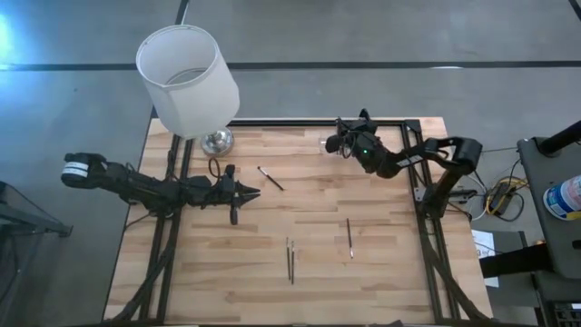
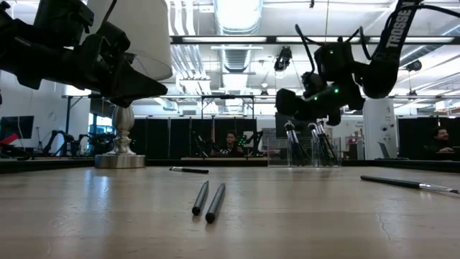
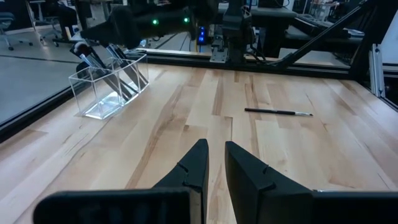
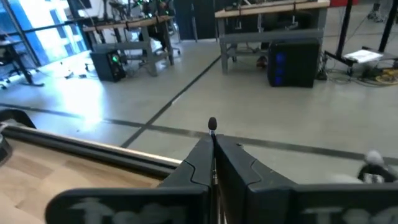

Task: Put items in baskets/containers
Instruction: Put the eyeshadow brush into the transparent organizer

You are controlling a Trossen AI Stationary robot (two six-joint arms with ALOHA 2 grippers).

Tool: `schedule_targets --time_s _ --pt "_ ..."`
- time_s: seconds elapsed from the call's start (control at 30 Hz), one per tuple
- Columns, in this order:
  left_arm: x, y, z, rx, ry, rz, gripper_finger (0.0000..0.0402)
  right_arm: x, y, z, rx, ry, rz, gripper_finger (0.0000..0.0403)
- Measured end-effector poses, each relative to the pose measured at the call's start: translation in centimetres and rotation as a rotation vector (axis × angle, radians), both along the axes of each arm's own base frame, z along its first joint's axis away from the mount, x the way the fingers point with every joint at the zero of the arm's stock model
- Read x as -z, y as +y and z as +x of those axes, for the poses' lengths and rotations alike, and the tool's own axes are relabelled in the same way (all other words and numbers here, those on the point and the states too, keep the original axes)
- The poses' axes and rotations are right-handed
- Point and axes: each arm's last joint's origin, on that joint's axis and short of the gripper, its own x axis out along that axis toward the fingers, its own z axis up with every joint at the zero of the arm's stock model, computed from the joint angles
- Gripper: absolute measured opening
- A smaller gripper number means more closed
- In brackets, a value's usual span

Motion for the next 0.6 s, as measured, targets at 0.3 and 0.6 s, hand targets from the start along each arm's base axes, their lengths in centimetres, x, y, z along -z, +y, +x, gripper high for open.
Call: schedule_targets --time_s 0.3,0.6 --pt "0.0 0.0 0.0 -0.002 -0.001 -0.005 0.0045 -2.6 0.5 -0.9 -0.003 0.038 -0.02 0.0057" --pt "0.0 0.0 0.0 -0.001 0.0 0.0 0.0044 -5.4 1.3 -1.9 -0.108 0.092 -0.012 0.0067"
